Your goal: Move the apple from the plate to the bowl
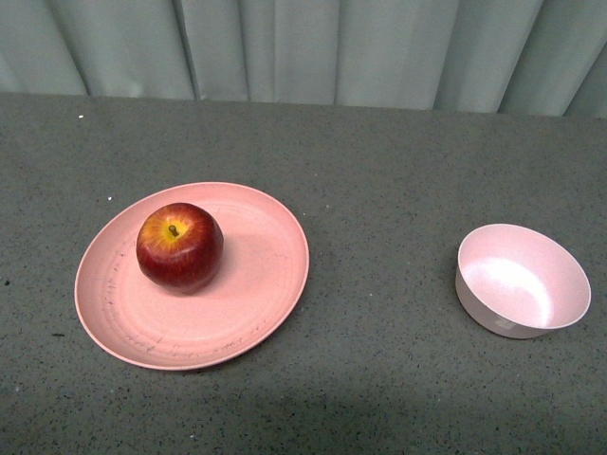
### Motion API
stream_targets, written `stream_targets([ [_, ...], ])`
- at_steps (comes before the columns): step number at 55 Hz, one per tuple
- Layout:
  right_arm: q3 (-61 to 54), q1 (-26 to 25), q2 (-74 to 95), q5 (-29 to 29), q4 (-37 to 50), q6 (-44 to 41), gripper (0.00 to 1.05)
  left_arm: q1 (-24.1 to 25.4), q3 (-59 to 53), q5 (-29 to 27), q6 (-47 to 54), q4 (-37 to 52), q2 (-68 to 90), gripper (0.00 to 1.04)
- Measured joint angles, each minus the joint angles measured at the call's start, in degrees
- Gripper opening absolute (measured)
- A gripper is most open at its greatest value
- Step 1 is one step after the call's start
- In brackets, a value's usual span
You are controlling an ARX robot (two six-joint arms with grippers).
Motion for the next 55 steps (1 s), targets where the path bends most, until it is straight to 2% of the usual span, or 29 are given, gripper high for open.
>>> stream_targets([
  [25, 0.0, 0.0, 0.0, 0.02, 0.0, -0.02, 0.95, 0.0, 0.0, 0.0, 0.0, 0.0, 0.0, 0.98],
  [26, 0.04, 0.37, 0.22, 1.29, -0.35, -0.57, 0.95, 0.0, 0.0, 0.0, 0.0, 0.0, 0.0, 0.98],
  [27, 0.42, 1.36, 1.16, 4.85, -1.18, -1.86, 0.95, 0.0, 0.0, 0.0, 0.0, 0.0, 0.0, 0.98],
  [28, 0.61, 1.86, 2.54, 6.6, -1.16, -2.8, 0.95, 0.0, 0.0, 0.0, 0.0, 0.0, 0.0, 0.98],
  [30, 1.16, 2.14, 7.23, 6.58, 0.48, -4.31, 0.95, 0.0, 0.0, -0.09, 0.0, 0.0, 0.0, 0.98],
  [34, 2.73, 1.62, 17.81, 2.29, 6.29, -6.64, 0.95, 0.0, 0.0, 0.0, 0.0, 0.0, 0.02, 0.98],
  [37, 5.62, 0.81, 30.77, -2.27, 12.66, -8.83, 0.95, 0.0, 0.0, 0.0, 0.0, 0.0, 0.0, 0.98],
  [41, 10.64, 0.57, 46.95, -5.68, 16.98, -10.8, 0.95, 0.0, 0.0, -0.02, 0.0, 0.0, 0.0, 0.98],
  [55, 20.22, 3.5, 74.05, -7.43, 15.43, -14.51, 0.95, 0.0, 0.0, 0.0, 0.0, 0.0, 0.0, 0.98],
])
